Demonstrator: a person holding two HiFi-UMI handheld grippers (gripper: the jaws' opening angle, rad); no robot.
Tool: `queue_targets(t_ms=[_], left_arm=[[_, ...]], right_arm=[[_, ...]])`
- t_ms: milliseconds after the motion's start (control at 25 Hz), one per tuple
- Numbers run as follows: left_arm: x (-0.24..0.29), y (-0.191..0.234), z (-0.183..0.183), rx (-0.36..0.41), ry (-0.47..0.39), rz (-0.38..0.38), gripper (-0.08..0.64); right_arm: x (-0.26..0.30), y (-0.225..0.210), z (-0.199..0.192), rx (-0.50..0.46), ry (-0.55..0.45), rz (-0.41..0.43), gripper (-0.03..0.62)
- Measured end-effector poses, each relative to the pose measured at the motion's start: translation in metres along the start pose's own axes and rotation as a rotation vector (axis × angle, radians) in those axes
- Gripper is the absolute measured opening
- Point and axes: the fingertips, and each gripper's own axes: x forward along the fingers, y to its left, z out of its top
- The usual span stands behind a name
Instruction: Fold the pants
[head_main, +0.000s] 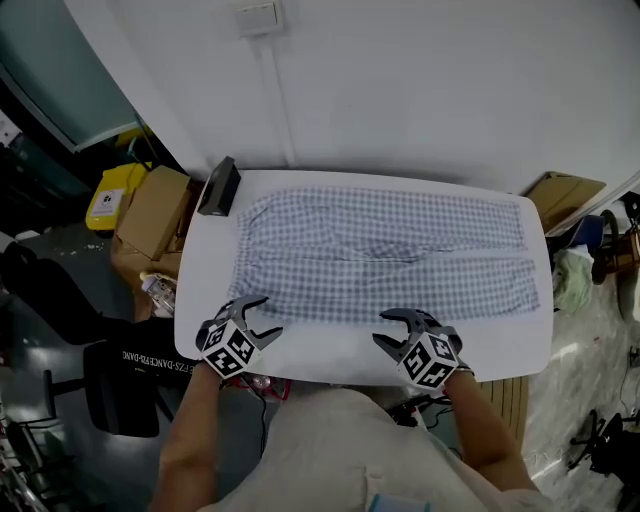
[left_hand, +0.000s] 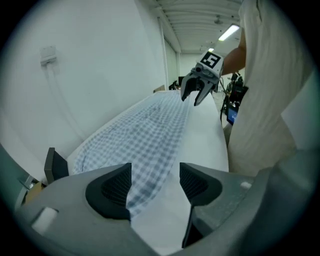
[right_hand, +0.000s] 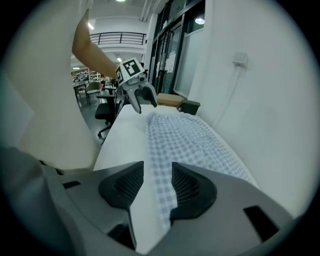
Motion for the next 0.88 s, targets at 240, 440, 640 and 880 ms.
queue_targets(t_ms=[240, 440, 640, 880], left_arm=[[0.022, -0.003, -0.033, 0.109, 0.158, -0.060, 0.287], [0.043, -0.004, -0.032, 0.202, 0.246, -0.051, 0.287], [0.046, 0.001, -0.059, 0.345, 0.406, -0.057, 0.287], [0.044, 0.003, -0.074, 0.412, 0.507, -0.050, 0.284]], right_arm=[[0.025, 0.000, -0.026, -0.071, 0.121, 0.034, 0.184], [0.055, 0.007, -0.016, -0.094, 0.167, 0.086, 0.183], [0.074, 0.011, -0.020, -0.183, 0.266, 0.101, 0.183], [0.080, 0.019, -0.032, -0.270, 0.358, 0.130, 0.170]])
